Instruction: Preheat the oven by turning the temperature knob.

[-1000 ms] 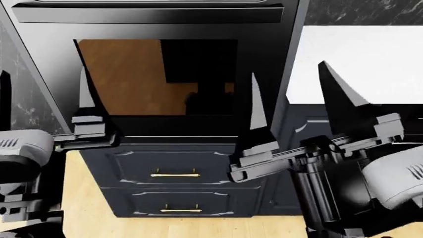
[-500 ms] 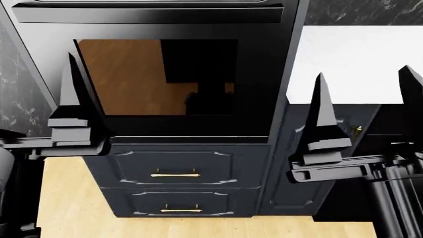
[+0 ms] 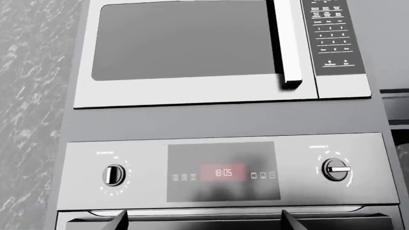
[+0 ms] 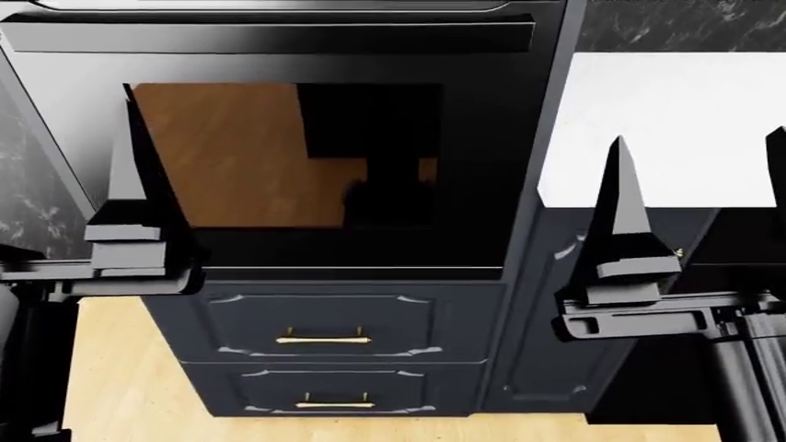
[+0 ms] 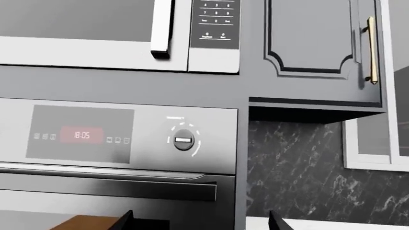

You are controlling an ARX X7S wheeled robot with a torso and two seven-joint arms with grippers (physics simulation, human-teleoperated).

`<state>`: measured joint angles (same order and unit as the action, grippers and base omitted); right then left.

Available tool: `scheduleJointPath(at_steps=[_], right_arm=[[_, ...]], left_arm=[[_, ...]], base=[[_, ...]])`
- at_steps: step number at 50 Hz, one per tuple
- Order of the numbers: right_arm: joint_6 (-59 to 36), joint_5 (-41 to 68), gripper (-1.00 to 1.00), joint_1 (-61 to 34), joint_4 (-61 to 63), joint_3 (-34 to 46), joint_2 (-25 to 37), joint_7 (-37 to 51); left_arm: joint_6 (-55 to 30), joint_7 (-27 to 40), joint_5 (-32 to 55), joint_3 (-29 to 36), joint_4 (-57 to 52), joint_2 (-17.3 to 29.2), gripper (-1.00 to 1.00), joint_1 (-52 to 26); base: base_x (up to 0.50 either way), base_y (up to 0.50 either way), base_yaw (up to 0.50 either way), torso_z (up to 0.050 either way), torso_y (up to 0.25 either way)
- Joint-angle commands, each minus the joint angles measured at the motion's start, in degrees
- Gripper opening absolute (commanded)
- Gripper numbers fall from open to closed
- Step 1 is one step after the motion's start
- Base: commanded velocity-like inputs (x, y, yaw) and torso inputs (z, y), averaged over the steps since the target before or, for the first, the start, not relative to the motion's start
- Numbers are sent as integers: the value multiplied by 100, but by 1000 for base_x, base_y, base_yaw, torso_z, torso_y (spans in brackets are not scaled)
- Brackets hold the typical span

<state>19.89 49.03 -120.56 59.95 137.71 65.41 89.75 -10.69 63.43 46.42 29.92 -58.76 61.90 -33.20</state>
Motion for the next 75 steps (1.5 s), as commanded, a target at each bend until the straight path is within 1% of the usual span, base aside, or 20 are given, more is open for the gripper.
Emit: scheduleJointPath(at_steps=[1,16,26,36,45,66,75], right_arm=[[147,12,100,-325,5,317,-98,23],[241,-84,100,-464,5,546,-96,23],[200,-146,100,-305,5,469,-79,23],[216,-150,100,-356,5,532,-92,23],[313,-100,100,-674,5,803,-157,23],[289,-152,100,-638,5,797,-120,23],[182,-71,100,-595,5,690,-90,23]], left_arm=[[76,30,29,68,2,72,100,-55],[100,88,22,176,-38,122,100,-135],[125,127,5,282,-46,141,100,-202],[159,161,46,365,-45,167,100,-307],[231,199,48,439,-49,219,100,-354],[272,254,12,672,-38,234,100,-516],[400,270,-58,734,-13,299,100,-462]], base=[[285,0,0,0,0],[310,0,0,0,0],[320,0,0,0,0],[320,0,0,0,2],[320,0,0,0,1],[320,0,0,0,1],[253,0,0,0,1]])
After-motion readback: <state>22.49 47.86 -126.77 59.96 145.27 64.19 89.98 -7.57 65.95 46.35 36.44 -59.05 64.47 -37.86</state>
